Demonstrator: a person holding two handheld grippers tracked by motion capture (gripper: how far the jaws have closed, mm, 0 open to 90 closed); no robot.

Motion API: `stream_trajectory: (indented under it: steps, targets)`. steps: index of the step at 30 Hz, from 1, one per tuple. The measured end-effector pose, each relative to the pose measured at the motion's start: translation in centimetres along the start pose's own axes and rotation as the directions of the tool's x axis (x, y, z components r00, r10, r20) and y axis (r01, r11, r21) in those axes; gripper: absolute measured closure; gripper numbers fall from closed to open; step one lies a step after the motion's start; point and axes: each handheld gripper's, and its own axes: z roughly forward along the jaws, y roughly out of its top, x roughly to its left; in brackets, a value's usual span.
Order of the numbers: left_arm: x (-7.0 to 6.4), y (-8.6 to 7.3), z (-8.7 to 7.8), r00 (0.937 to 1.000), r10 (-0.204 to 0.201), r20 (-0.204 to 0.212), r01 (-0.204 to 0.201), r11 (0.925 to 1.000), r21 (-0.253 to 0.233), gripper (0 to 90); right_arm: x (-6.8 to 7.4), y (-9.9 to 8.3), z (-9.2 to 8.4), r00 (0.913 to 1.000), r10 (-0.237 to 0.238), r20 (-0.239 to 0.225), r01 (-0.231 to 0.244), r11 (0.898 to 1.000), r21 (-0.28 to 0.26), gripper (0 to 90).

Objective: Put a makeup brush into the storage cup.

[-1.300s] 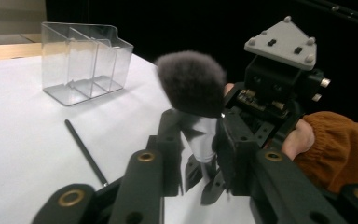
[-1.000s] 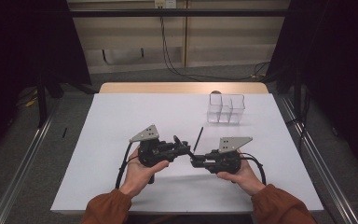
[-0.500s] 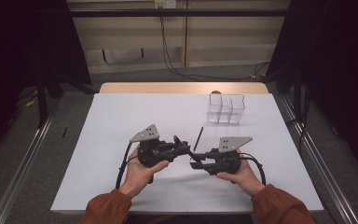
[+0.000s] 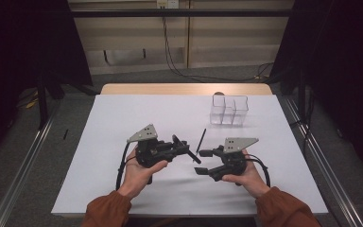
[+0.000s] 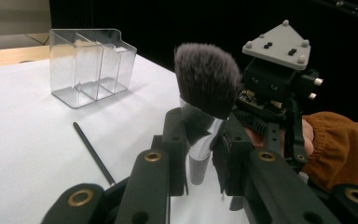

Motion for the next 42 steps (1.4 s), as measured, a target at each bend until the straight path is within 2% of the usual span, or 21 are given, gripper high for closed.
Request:
stream_trajectory:
  steps: [5, 6, 9, 11, 17, 19, 25, 28, 34, 35, 36, 40, 42]
  targets:
    - [0.2, 0.3, -0.7, 0.9999, 0.006, -0.014, -0.006, 1.0, -0.005, 76.2, 0.0, 0.1, -0.1, 0.9997, 0.025, 0.005, -0.025, 1.0, -0.002, 14.1]
    - [0.2, 0.4, -0.8, 0.9998, 0.007, -0.02, -0.007, 1.0, -0.003, 76.2, -0.1, 0.1, -0.2, 0.9997, 0.025, -0.005, -0.025, 1.0, -0.008, 9.3]
    - [0.3, 0.5, -1.4, 0.9993, 0.015, -0.033, -0.015, 0.9999, 0.005, 76.2, -0.1, 0.0, -0.4, 0.9997, 0.017, -0.016, -0.017, 1.0, -0.02, 2.6]
    - [0.5, 0.7, -1.9, 0.999, 0.013, -0.043, -0.013, 0.9999, 0.002, 76.3, -0.1, 0.1, -0.7, 0.9996, 0.018, -0.023, -0.018, 0.999, -0.033, 2.6]
    - [0.8, 1.2, -3.2, 0.9982, 0.006, -0.059, -0.006, 0.9999, -0.011, 76.3, -0.2, 0.0, -1.2, 0.9996, 0.029, 0.002, -0.029, 0.999, -0.035, 2.9]
    - [0.9, 1.4, -3.4, 0.9973, 0.02, -0.071, -0.019, 0.9998, 0.005, 76.3, -0.1, -0.1, -1.5, 0.9996, 0.023, 0.013, -0.023, 0.999, -0.034, 3.1]
    - [1.1, 2.1, -3.7, 0.9974, 0.016, -0.071, -0.015, 0.9997, 0.02, 76.3, -0.1, -0.4, -2.2, 0.9989, 0.016, 0.044, -0.014, 0.999, -0.041, 3.9]
    - [1.1, 2.6, -3.8, 0.998, 0.032, -0.054, -0.031, 0.9994, 0.017, 76.3, 0.0, -0.5, -2.2, 0.9989, 0.012, 0.045, -0.011, 0.999, -0.037, 3.9]
    - [0.9, 3.8, -3.4, 0.9961, 0.063, -0.062, -0.058, 0.9951, 0.08, 76.3, 0.2, -0.4, -2.3, 0.9984, 0.004, 0.056, -0.001, 0.999, -0.046, 3.2]
    - [0.8, 3.9, -3.3, 0.9966, 0.055, -0.06, -0.05, 0.9948, 0.088, 76.2, 0.2, -0.4, -2.4, 0.9984, 0.002, 0.057, 0.0, 0.999, -0.051, 2.0]
    - [0.8, 4.1, -3.1, 0.9963, 0.054, -0.068, -0.046, 0.993, 0.109, 76.3, 0.2, -0.4, -2.4, 0.9978, 0.004, 0.066, 0.0, 0.998, -0.056, 0.8]
    - [0.8, 4.5, -2.4, 0.9967, 0.062, -0.051, -0.054, 0.9858, 0.159, 76.3, 0.3, -0.4, -2.2, 0.9968, -0.002, 0.079, 0.007, 0.998, -0.056, 0.7]
    - [0.7, 4.6, -2.0, 0.9958, 0.077, -0.05, -0.066, 0.9789, 0.194, 76.3, 0.3, -0.5, -2.1, 0.9962, -0.01, 0.087, 0.015, 0.998, -0.053, 0.5]
